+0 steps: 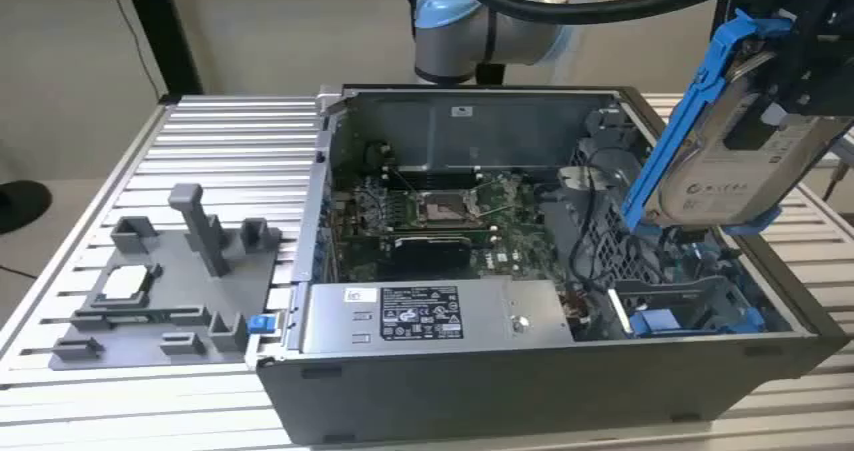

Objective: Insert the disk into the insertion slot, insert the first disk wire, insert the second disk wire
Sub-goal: 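Insert the disk into the insertion slot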

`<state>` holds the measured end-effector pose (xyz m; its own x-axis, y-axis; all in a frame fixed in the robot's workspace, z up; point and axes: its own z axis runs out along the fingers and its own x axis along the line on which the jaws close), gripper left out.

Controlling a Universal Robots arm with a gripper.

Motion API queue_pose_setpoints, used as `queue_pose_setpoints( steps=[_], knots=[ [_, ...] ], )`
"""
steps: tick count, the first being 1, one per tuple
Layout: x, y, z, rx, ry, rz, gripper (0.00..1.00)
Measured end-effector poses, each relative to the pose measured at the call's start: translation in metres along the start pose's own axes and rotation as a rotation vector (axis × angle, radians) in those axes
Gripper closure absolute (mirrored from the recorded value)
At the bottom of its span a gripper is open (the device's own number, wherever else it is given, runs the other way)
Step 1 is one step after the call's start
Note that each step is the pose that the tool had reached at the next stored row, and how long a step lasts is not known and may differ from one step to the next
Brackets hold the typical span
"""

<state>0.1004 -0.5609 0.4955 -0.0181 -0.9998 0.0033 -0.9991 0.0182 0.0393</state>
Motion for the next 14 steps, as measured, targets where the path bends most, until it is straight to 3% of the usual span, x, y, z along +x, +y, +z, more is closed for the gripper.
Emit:
queue_pose_setpoints(
  steps=[14],
  knots=[
    [0.0014, -0.0003, 0.0009, 0.0000, 0.0002, 0.000, 1.00]
  ],
)
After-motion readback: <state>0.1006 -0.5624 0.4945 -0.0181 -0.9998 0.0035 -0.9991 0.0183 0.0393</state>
